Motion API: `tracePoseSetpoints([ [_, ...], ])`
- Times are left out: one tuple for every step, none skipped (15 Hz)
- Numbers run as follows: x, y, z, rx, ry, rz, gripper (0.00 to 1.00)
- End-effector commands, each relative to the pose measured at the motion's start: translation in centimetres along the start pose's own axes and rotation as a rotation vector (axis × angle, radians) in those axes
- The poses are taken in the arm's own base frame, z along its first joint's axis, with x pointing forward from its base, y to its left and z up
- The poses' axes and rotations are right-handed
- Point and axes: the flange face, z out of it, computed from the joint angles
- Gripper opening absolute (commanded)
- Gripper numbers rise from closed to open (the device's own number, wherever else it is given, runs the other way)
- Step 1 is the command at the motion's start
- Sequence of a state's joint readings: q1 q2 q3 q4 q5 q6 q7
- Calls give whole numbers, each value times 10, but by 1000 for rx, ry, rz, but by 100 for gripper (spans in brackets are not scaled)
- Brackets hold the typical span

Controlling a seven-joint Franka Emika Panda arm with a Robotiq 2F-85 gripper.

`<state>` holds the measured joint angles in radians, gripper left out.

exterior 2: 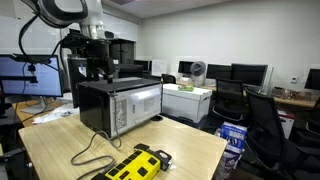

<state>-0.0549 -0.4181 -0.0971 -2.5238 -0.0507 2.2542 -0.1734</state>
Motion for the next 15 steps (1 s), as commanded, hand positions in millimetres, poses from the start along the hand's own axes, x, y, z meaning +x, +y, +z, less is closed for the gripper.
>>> tracePoseSetpoints([
  [0, 0, -1, 0, -1, 0, 100],
  [0, 0, -1, 0, -1, 0, 100],
  [0, 0, -1, 0, -1, 0, 100],
  [0, 0, -1, 0, -1, 0, 100],
  [0, 0, -1, 0, -1, 0, 100],
  [0, 0, -1, 0, -1, 0, 100],
  [0, 0, -1, 0, -1, 0, 100],
  [0, 0, -1, 0, -1, 0, 100],
  [0, 0, -1, 0, -1, 0, 100],
  [0, 0, -1, 0, -1, 0, 100],
  [0, 0, -1, 0, -1, 0, 100],
  [0, 0, -1, 0, -1, 0, 100],
  [-1, 1, 1, -4, -28, -38, 100],
  [-3, 2, 4, -4, -43, -44, 100],
  [-6, 4, 10, -4, -75, -57, 100],
])
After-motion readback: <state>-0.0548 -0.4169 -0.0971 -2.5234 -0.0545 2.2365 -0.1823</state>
